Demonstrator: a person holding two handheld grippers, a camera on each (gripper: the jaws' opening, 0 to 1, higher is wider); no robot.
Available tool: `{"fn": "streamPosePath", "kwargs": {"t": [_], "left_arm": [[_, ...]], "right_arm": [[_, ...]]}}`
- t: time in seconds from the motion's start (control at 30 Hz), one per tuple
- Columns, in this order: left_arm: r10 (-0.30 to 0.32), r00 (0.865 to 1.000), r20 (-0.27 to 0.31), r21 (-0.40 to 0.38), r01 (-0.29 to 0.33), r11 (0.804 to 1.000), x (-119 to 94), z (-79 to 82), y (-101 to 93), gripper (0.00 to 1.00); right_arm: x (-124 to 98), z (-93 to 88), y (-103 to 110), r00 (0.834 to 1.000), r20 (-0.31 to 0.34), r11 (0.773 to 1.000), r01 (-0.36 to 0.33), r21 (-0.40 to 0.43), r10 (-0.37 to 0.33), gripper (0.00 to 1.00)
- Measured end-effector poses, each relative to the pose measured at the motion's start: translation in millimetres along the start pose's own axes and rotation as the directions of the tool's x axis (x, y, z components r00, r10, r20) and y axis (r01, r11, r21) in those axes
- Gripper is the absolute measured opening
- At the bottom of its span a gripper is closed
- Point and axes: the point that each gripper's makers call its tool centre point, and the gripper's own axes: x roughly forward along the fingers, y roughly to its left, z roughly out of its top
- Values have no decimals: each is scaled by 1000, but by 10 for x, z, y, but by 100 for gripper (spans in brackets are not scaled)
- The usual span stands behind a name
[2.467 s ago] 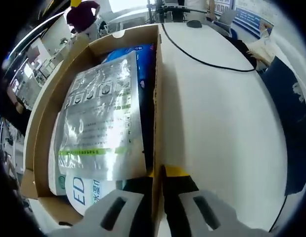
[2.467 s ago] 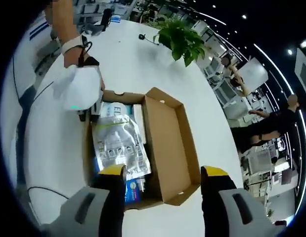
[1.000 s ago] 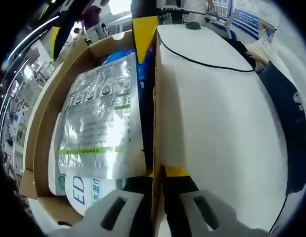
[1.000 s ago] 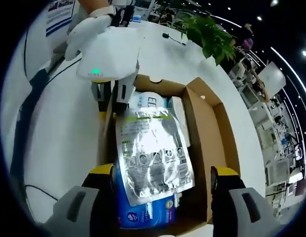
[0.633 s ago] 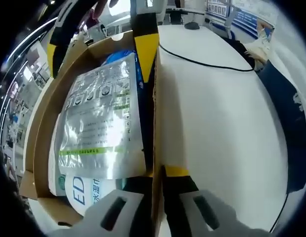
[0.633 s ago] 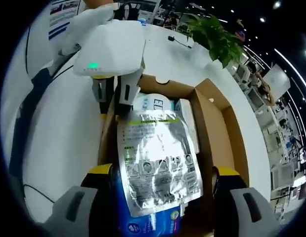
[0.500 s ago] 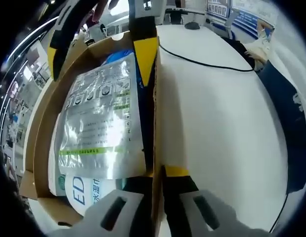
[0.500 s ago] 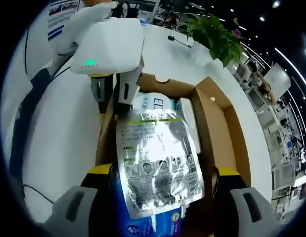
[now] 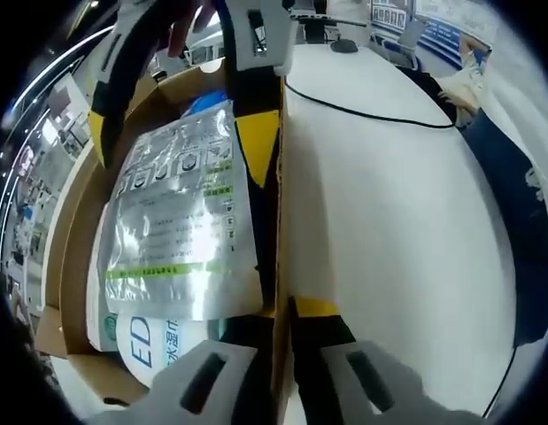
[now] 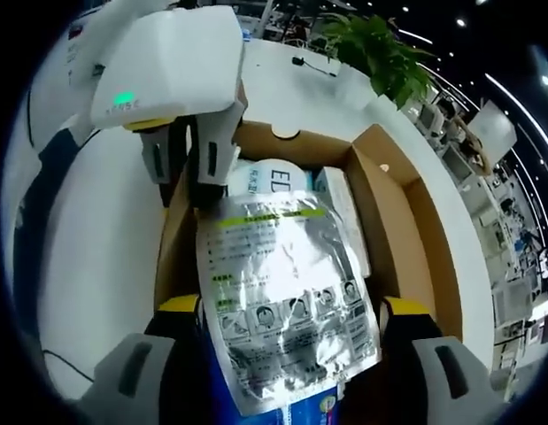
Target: Operate the shoe box by opening the lid, removing the specified soft item, and placing it in the target area until the item is outside and the box remains undamaged.
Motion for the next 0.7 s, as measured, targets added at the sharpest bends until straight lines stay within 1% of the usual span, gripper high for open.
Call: {"fn": "streamPosePath", "kwargs": {"t": [0.2,0.37,0.43,0.47,0.57,0.63,0.7], "left_arm": [[0,1000,1,1,0,1000,3,2,4,1],[-1,1000,2,1,1,1000,0,3,4,1],[-1,1000,2,0,1,1000,1,1,3,1],[0,1000,3,-3,0,1000,2,0,2,1],[1,1000,6,-5,-1,1000,4,-1,1,1],[0,1000,6,-5,0,1000,1,1,-3,1],[-1,1000,6,-6,1,1000,1,4,-4,1]], "right_arm": [[14,-13,-3,1000,-13,1000,8,16,-8,83],[-7,-4,-26,999,-13,999,42,3,-42,85],[-23,6,-40,998,-15,998,64,-8,-64,86],[-39,19,-52,996,-16,996,86,-22,-87,87],[-65,34,-47,994,-20,993,108,-40,-109,87],[-82,44,-65,991,-25,990,128,-52,-130,88],[-114,65,-106,986,-24,984,165,-65,-166,90]]}}
